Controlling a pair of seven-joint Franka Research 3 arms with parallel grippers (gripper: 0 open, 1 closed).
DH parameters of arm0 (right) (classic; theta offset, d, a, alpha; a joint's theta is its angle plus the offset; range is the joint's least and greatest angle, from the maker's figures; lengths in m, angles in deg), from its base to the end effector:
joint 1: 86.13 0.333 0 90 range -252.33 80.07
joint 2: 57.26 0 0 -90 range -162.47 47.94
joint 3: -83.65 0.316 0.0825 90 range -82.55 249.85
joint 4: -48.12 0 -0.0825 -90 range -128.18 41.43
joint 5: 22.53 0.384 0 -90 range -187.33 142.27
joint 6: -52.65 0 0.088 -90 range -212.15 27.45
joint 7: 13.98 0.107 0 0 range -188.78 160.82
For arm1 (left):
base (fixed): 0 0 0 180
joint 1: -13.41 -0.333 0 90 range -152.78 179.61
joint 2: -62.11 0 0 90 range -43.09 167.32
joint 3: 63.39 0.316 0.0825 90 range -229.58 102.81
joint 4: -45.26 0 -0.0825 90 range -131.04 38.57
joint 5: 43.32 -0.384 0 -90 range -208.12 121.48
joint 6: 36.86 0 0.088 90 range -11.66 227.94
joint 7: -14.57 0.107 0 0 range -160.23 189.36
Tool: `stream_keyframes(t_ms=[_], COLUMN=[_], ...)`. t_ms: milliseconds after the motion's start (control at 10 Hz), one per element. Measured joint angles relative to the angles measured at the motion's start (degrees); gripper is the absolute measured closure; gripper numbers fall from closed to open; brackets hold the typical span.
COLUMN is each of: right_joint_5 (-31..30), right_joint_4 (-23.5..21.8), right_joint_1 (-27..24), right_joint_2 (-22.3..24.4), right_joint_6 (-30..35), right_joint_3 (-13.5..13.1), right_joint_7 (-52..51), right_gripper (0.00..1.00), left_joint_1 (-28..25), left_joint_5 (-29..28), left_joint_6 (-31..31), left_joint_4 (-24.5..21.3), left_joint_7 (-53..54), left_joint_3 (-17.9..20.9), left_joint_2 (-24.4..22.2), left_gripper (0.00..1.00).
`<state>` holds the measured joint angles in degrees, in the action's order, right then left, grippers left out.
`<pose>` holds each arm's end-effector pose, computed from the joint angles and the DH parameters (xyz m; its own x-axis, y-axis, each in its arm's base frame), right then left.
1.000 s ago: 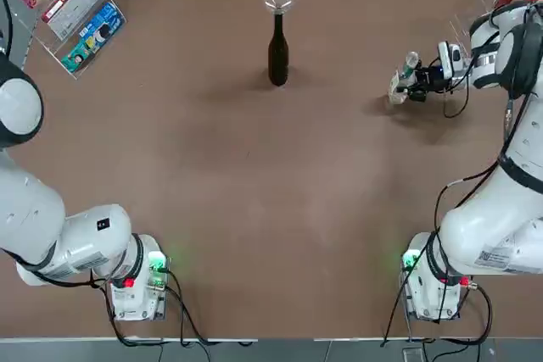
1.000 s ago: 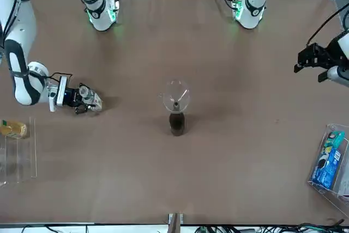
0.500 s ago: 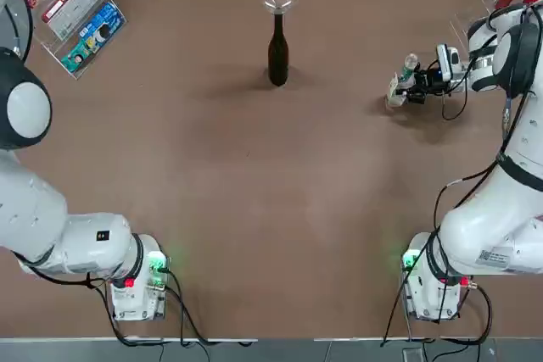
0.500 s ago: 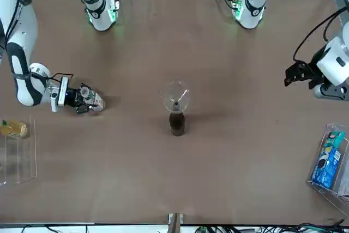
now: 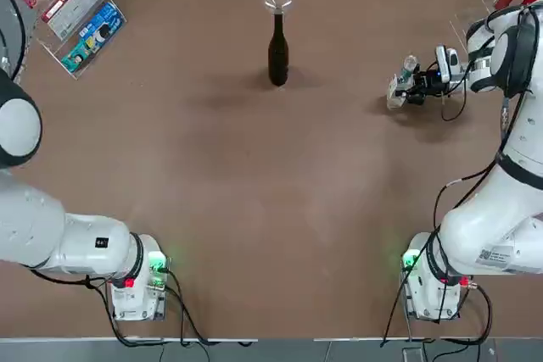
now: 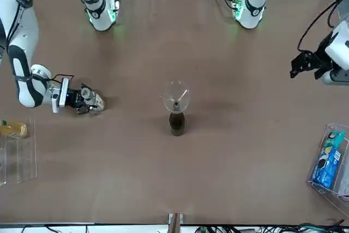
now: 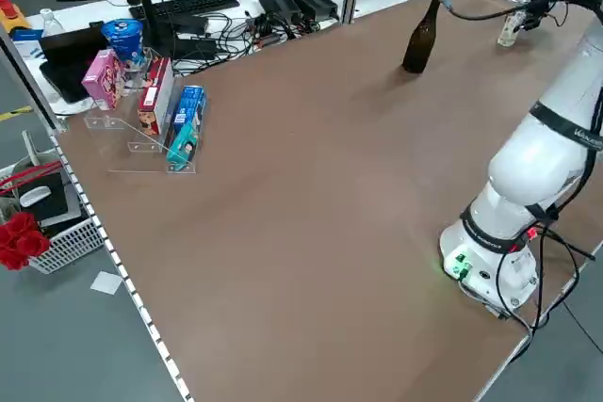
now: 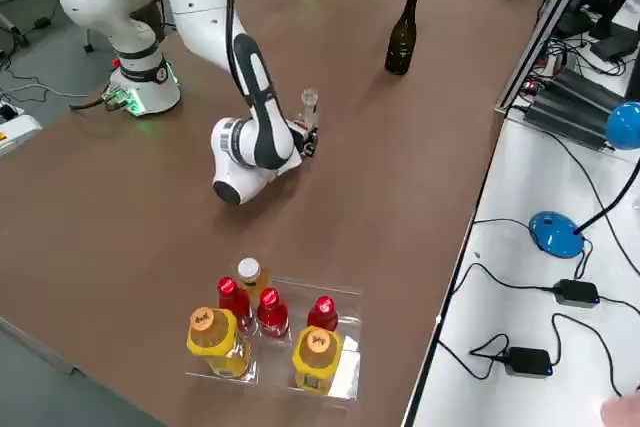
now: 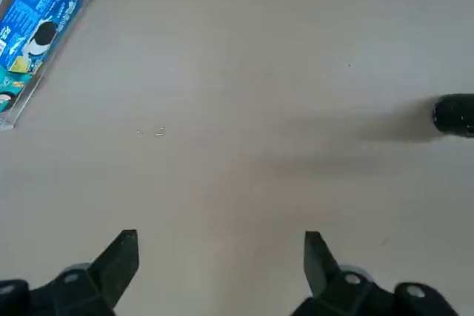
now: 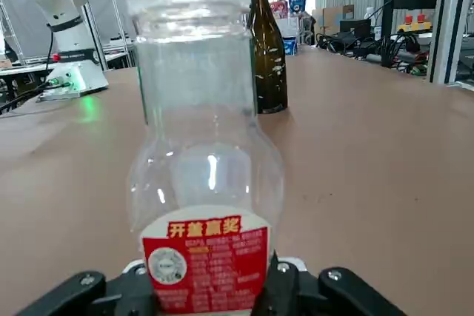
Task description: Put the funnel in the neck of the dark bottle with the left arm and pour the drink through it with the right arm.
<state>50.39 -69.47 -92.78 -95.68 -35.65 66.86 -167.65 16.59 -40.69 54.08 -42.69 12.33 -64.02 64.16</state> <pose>0.4947 -0.1083 0.1165 0.1048 0.2616 0.9595 0.9931 -0.0791 -0.0869 0.5659 -0.0424 0.6229 0.9995 -0.0267 0.0146 -0.0273 -0.9985 0.0469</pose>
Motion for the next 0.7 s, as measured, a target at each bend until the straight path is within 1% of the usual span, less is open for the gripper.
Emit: stream_keyframes(t_ms=[200, 300, 400, 500, 700], right_joint_5=[0.0, 0.0, 0.1, 0.1, 0.1], right_joint_4=[0.1, 0.2, 0.3, 0.3, 0.4], right_joint_1=[0.0, 0.0, 0.0, 0.0, 0.0], right_joint_2=[-0.3, -0.4, -0.4, -0.4, -0.4], right_joint_6=[0.0, 0.2, 0.4, 0.5, 0.6], right_joint_3=[0.0, 0.0, 0.0, 0.0, 0.0], right_joint_7=[0.0, 0.0, 0.0, 0.0, 0.0], right_gripper=[0.52, 0.46, 0.33, 0.33, 0.3], left_joint_1=[-0.7, -1.1, -2.2, -2.6, -2.5], left_joint_5=[0.1, 0.1, 0.1, 0.1, 0.1], left_joint_6=[1.0, 1.2, 1.2, 1.4, 2.0], left_joint_4=[-1.7, -2.4, -2.7, -2.7, -2.1], left_joint_7=[0.2, 0.3, 0.6, 0.5, 0.2], left_joint_3=[0.0, -0.4, -1.8, -3.0, -3.9], left_joint_2=[-1.1, -1.6, -1.8, -1.8, -1.8], left_gripper=[0.02, 0.0, 0.0, 0.0, 0.0])
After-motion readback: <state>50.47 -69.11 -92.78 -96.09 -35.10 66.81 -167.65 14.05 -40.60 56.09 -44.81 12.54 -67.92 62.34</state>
